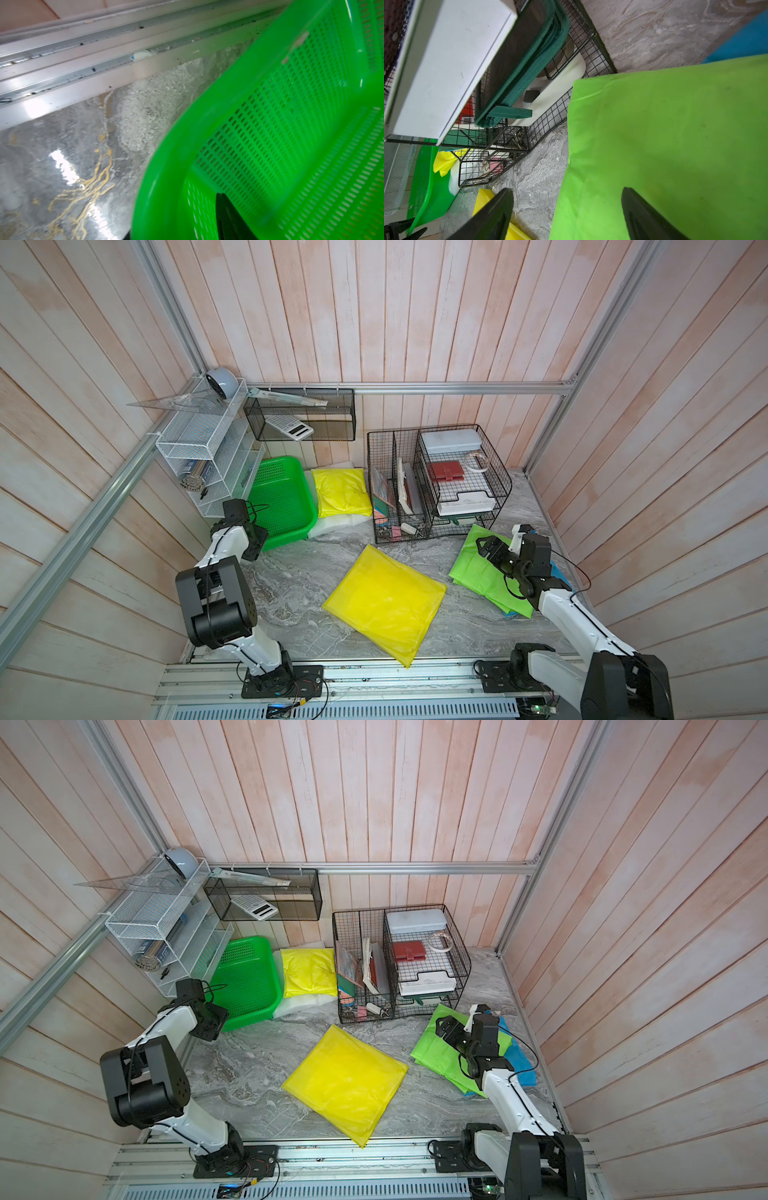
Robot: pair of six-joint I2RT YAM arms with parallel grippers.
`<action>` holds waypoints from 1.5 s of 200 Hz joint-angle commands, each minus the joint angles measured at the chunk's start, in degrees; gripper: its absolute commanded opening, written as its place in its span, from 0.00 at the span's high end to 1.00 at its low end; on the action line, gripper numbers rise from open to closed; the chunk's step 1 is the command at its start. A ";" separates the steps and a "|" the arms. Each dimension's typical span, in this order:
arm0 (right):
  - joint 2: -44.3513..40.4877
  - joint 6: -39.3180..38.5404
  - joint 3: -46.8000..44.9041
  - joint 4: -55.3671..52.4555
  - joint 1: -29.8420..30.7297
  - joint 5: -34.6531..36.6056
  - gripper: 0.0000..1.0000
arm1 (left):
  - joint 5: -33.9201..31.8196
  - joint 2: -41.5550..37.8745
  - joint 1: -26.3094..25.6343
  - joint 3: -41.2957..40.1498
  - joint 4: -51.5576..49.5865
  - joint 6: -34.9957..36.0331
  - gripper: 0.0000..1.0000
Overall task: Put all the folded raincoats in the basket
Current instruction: Move the basket to the center of the board.
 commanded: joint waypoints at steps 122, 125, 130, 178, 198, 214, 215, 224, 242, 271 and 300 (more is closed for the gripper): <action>0.37 2.69 -1.32 3.59 0.40 -2.16 0.14 | 6.70 -33.34 4.25 -21.62 -21.88 -2.55 0.52; 0.52 2.76 -1.31 3.71 0.40 -2.24 0.14 | 6.58 -34.13 4.25 -21.92 -22.64 -2.56 0.51; 0.70 2.86 -1.14 3.69 0.41 -2.30 0.14 | 6.13 -35.89 4.22 -22.26 -24.21 -2.77 0.48; 0.34 3.23 -1.55 3.35 0.40 -3.35 0.14 | 4.46 -47.04 4.12 -18.44 -38.85 -0.67 0.29; -0.62 3.23 -2.17 3.32 0.53 -3.31 0.14 | 2.03 -45.65 2.76 -11.89 -42.42 1.03 0.29; -0.83 3.21 -2.35 3.33 0.51 -3.01 0.15 | -0.10 -44.70 2.45 -7.50 -43.49 2.46 0.29; -0.83 3.22 -2.35 3.33 0.50 -2.98 0.14 | -0.34 -44.63 2.43 -7.37 -43.56 2.54 0.29; -0.75 3.23 -2.27 3.32 0.56 -2.98 0.15 | -1.93 -44.06 2.24 -5.28 -43.62 3.30 0.29; -0.10 3.23 -2.10 3.29 0.59 -3.19 0.15 | -4.37 -41.68 2.14 -0.97 -42.68 5.93 0.29; 0.65 3.23 -1.94 3.24 0.67 -3.19 0.15 | 2.02 -33.92 -3.91 1.20 -30.70 11.51 0.31; -0.26 2.13 -1.62 1.37 0.77 -2.33 0.15 | -1.99 -17.13 -19.89 6.76 -29.00 11.52 0.33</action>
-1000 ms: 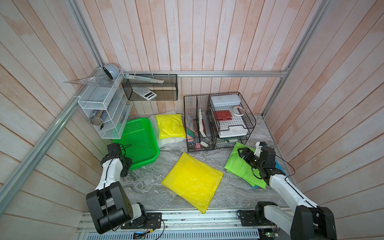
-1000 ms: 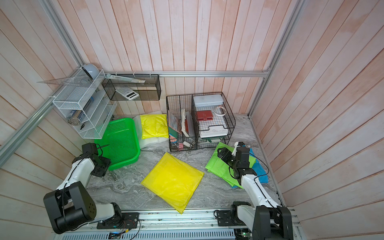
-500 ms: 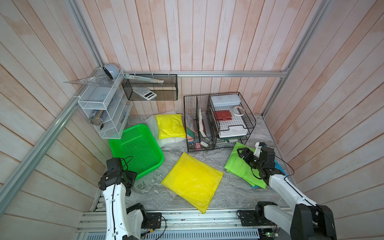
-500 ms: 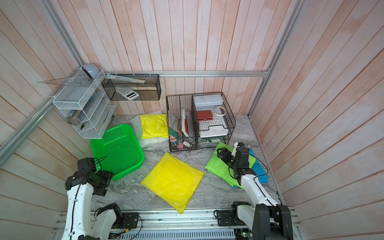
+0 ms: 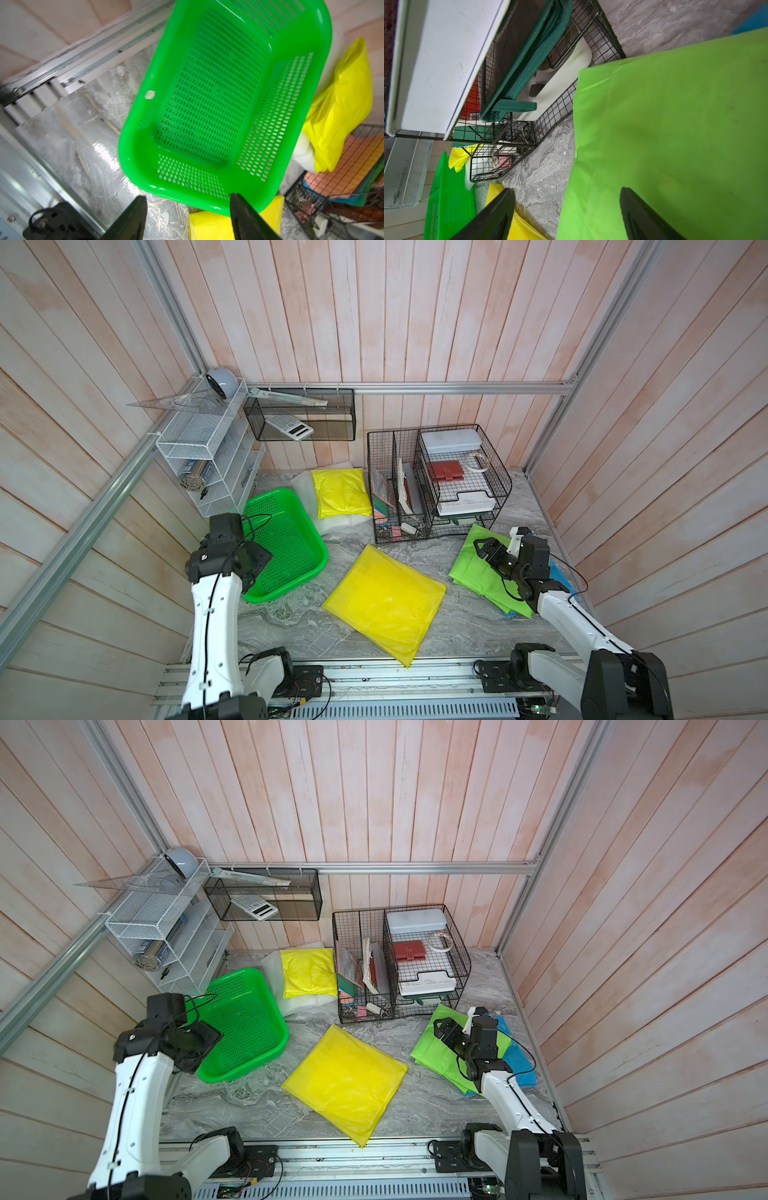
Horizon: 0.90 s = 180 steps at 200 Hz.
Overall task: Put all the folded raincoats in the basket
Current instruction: Move the basket to the center of the board.
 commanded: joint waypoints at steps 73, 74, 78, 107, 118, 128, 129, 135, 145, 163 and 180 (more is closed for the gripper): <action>-1.11 -2.02 0.26 -2.96 1.50 1.62 0.16 | -2.27 25.57 -14.26 -1.11 10.05 1.44 0.38; -1.08 -2.02 0.30 -2.95 1.52 1.58 0.16 | -2.08 25.57 -14.35 -1.13 10.05 1.61 0.38; -1.01 -2.03 0.40 -3.13 1.47 1.62 0.16 | -1.36 25.87 -14.70 -1.28 9.91 2.20 0.38; -1.05 -2.03 0.50 -3.12 1.46 1.97 0.16 | -0.22 23.58 -17.32 -5.40 6.94 6.15 0.38; -0.99 -2.03 0.51 -3.08 1.52 2.06 0.16 | -0.10 21.70 -17.39 -8.43 5.94 6.84 0.38; -0.96 -1.94 0.57 -2.95 1.58 2.11 0.16 | -0.21 19.37 -17.96 -11.12 4.81 6.86 0.38; -0.92 -1.94 0.58 -2.95 1.61 2.09 0.16 | -0.52 19.13 -18.22 -11.19 4.75 6.65 0.38; -0.87 -1.86 0.59 -2.83 1.63 2.06 0.16 | -2.62 17.77 -20.42 -10.66 3.86 5.76 0.38; -0.70 -1.68 0.56 -2.56 1.68 2.06 0.16 | -1.98 16.06 -23.11 -9.27 2.25 4.88 0.37; -0.11 -1.59 0.84 -2.74 1.80 1.67 0.16 | 1.47 14.16 -24.07 -8.15 1.51 3.00 0.36; -0.07 -1.80 1.61 -4.46 2.46 1.03 0.17 | 1.36 13.50 -24.07 -8.11 1.08 3.11 0.36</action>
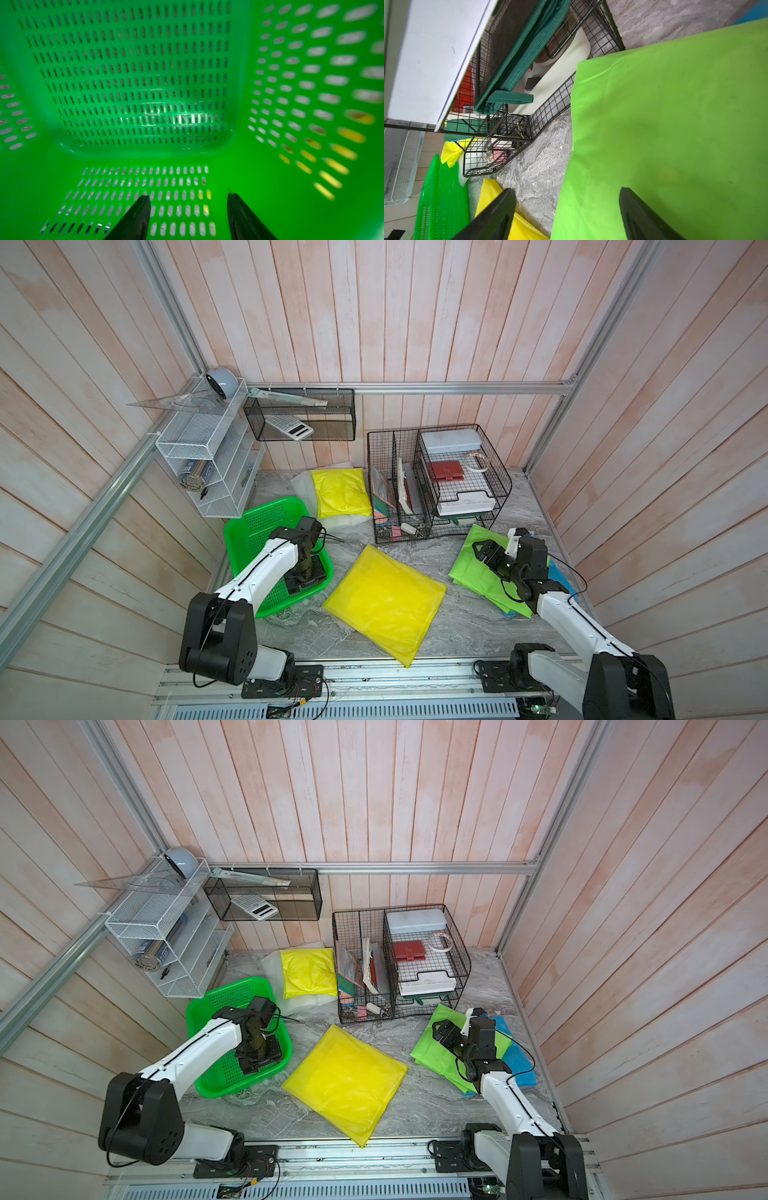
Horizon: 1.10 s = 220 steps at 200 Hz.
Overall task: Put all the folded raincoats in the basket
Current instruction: Move the basket to the center of the board, then pick up the raincoat from the center of the board.
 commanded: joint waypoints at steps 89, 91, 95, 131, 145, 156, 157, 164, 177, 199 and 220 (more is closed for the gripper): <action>-5.49 -1.95 3.07 -21.77 15.41 -8.98 0.18 | -1.34 -7.64 -0.45 -3.16 -0.54 -4.40 0.33; -5.65 -1.70 2.74 -21.83 15.64 -9.33 0.19 | -1.49 -7.96 -0.45 -3.26 -0.36 -4.50 0.33; -5.96 -1.16 2.12 -21.80 16.13 -10.05 0.21 | -1.53 -8.61 -0.52 -3.37 -0.06 -4.61 0.33; -8.51 6.67 -3.49 -18.93 23.14 -10.15 0.22 | -0.53 -9.19 -0.47 -3.65 0.68 -4.37 0.32; -8.72 8.39 -4.66 -18.66 25.51 -8.42 0.22 | -0.46 -8.64 -0.50 -3.56 0.67 -4.18 0.32; -8.73 9.68 -5.19 -19.71 26.85 -6.28 0.22 | -0.82 -8.84 -0.46 -3.56 0.78 -4.09 0.32; -8.72 9.86 -5.21 -19.82 26.93 -6.06 0.21 | -0.83 -8.85 -0.46 -3.56 0.78 -4.09 0.32; -8.63 11.26 -5.68 -20.58 27.35 -4.72 0.21 | -0.83 -8.90 -0.49 -3.64 0.97 -4.09 0.32; -8.01 14.22 -7.92 -17.47 27.57 -5.02 0.21 | -0.73 -8.72 -0.47 -3.74 1.35 -4.01 0.32; -4.28 17.56 -10.10 -8.97 27.66 -5.79 0.22 | -0.53 -8.96 -0.48 -4.04 1.93 -4.09 0.32; 1.90 18.05 -8.14 -4.51 28.04 -5.56 0.24 | -0.18 -9.26 -0.53 -4.59 2.93 -4.43 0.32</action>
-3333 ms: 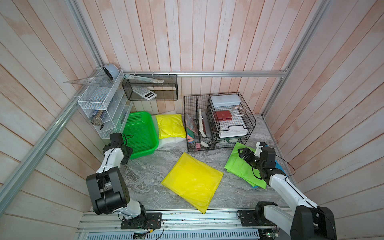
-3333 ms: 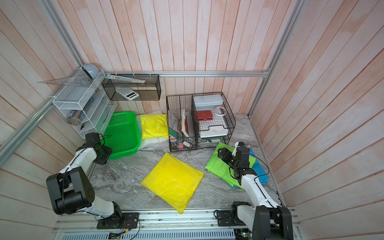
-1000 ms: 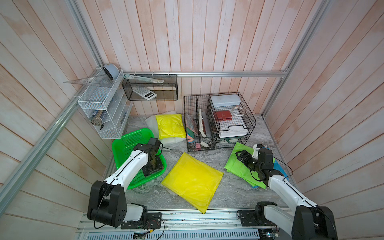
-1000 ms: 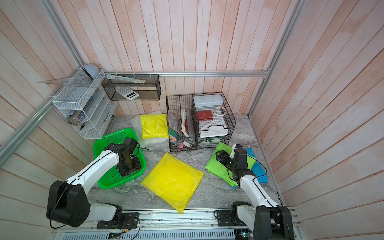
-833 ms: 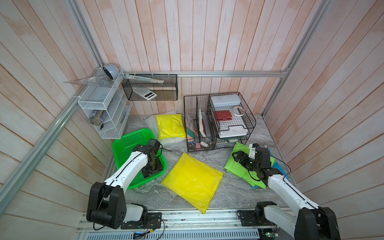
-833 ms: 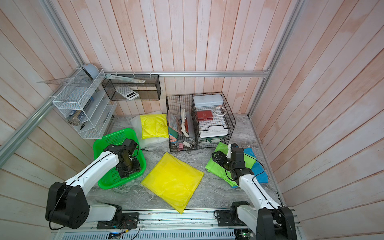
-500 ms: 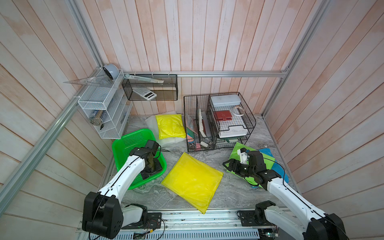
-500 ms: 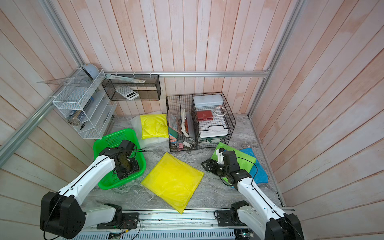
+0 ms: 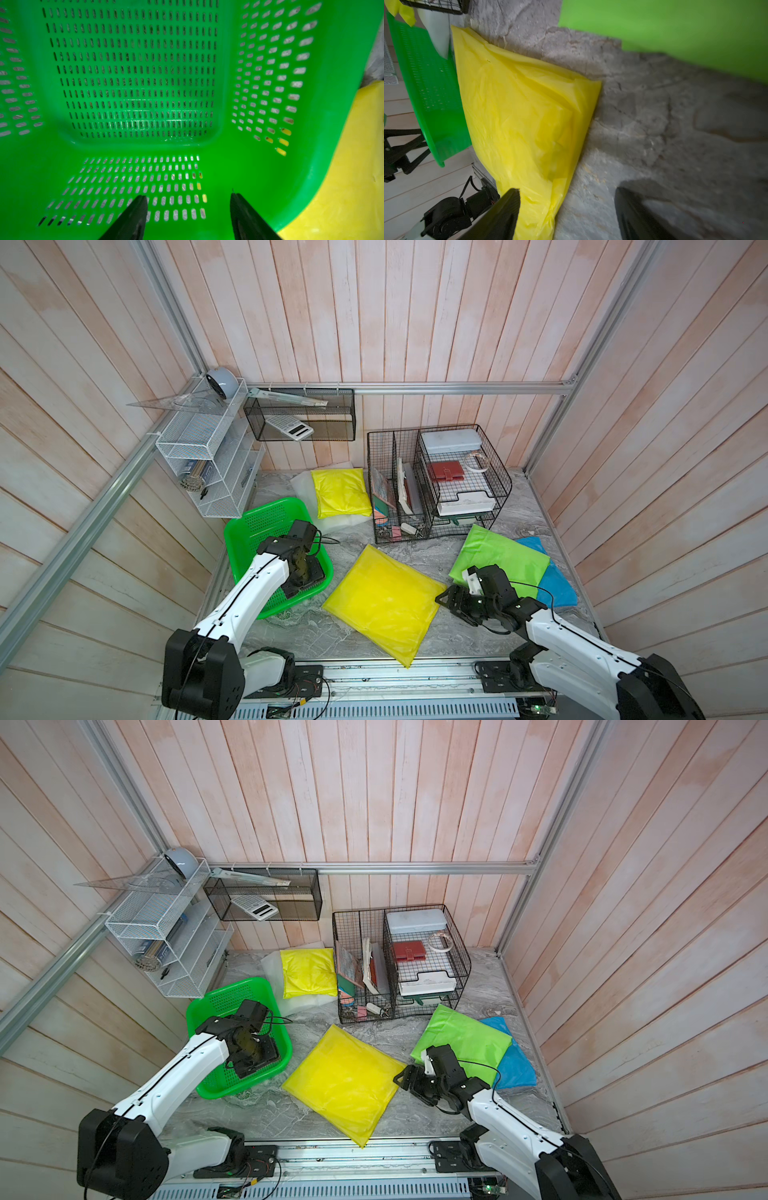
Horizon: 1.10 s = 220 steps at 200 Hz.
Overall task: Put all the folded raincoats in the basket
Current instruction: Pick up the raincoat from the center of the board.
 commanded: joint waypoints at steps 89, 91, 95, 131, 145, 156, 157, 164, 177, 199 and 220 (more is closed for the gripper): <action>33.95 -7.04 22.24 5.13 0.89 -3.75 0.57 | -7.26 -6.17 -0.11 4.41 -2.40 -1.32 0.29; 34.07 -7.46 22.85 4.40 0.89 -3.56 0.57 | -7.85 -6.29 -0.06 5.04 -2.96 -1.19 0.29; 34.29 -8.45 24.09 3.18 0.81 -3.08 0.57 | -8.88 -6.65 -0.12 6.50 -3.98 -1.00 0.29; 31.58 -16.30 30.16 -7.77 0.23 1.61 0.58 | 0.91 -10.85 -2.94 13.00 -1.22 4.21 0.30; 29.15 -17.86 29.82 -9.41 -0.21 3.19 0.58 | 7.34 -11.82 -6.84 11.16 3.74 3.15 0.30; 27.46 -18.81 29.18 -10.48 -0.42 3.50 0.58 | 10.78 -11.23 -10.56 8.90 7.58 1.48 0.31; 27.08 -18.88 29.12 -10.48 -0.47 3.53 0.58 | 10.92 -11.12 -10.93 8.67 7.93 1.35 0.31; 26.02 -19.32 28.58 -11.18 -0.60 3.73 0.56 | 10.74 -10.20 -14.14 7.19 9.90 0.37 0.32; 23.06 -19.43 27.25 -12.38 -0.61 4.30 0.48 | 6.95 -7.28 -20.71 5.12 12.44 -1.43 0.33; 18.12 -17.65 23.30 -11.52 -0.26 1.77 0.40 | 3.55 -0.44 -27.36 2.11 16.41 -4.48 0.43; 14.06 -14.77 18.74 -9.49 0.72 -0.28 0.38 | 1.44 4.95 -30.94 -0.42 21.03 -5.97 0.44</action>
